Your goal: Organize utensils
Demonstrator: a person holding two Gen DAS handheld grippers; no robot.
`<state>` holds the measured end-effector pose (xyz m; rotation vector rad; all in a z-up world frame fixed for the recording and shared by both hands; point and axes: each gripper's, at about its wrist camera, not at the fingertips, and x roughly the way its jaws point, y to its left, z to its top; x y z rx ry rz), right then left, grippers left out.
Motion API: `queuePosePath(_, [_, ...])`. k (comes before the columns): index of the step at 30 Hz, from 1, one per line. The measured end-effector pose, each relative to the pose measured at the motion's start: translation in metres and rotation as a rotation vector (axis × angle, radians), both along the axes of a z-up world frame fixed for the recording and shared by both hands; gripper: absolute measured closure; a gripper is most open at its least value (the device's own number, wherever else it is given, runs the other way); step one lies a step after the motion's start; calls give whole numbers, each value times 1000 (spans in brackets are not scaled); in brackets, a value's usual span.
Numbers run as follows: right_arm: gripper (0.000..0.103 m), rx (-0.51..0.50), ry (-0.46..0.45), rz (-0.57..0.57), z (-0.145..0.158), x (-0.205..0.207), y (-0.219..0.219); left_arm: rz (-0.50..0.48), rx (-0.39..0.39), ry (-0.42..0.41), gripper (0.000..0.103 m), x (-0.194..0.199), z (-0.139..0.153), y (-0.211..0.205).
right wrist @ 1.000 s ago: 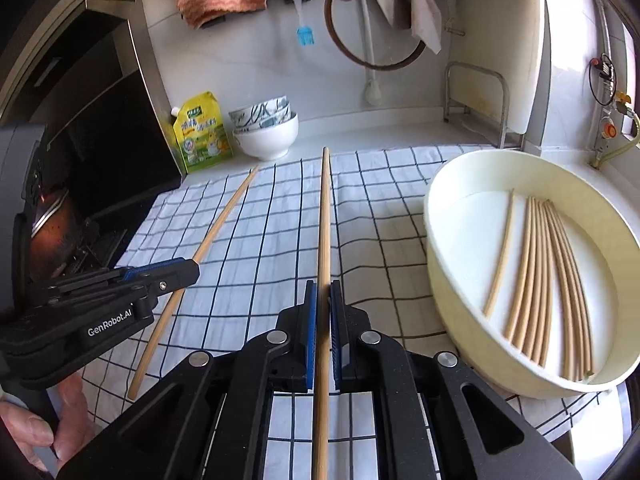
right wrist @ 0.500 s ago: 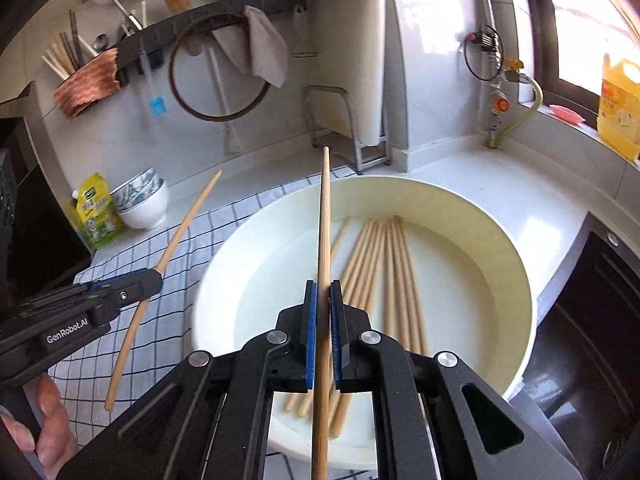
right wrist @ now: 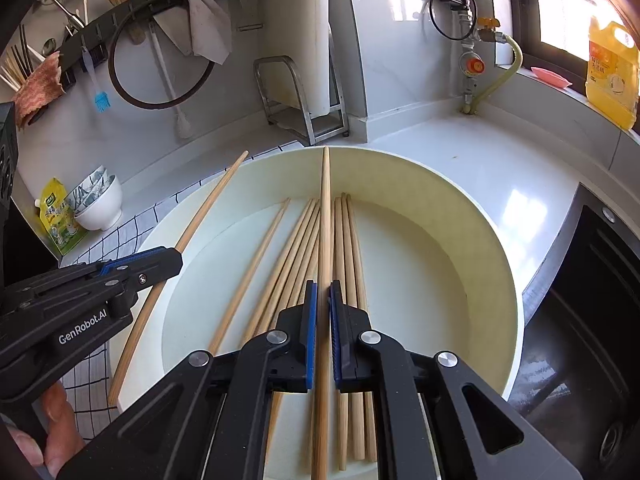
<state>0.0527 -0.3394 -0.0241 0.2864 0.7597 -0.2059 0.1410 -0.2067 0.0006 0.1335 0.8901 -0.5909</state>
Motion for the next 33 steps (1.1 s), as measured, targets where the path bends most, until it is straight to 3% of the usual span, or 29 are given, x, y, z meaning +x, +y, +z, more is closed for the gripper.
queuePosePath(6, [96,-1,8,-9,0,2,-2,6,2,-8,93,5,1,-5])
queuePosePath(8, [94,-1,7,-17,0,1,-4,15,5,-20,79,5,4,-4])
queuePosePath(11, [94,-8,1,-27,2,-2,-5,36,-3,-52,41,3,10,1])
queuePosePath(12, [93,-8,-2,-27,3,-3,-5,46,-10,-63,38,1,12,4])
queuePosePath(23, [80,-7,-25,-32,8,-19,4,70,-4,-63,38,-11,17,16])
queuePosePath(25, [72,-9,-34,-36,10,-23,5,72,-3,-63,37,-15,18,19])
queuePosePath(27, [57,-11,-46,-39,13,-27,7,82,-2,-72,36,-18,20,23])
queuePosePath(33, [50,-23,-58,-30,20,-37,14,106,0,-98,31,-30,26,33])
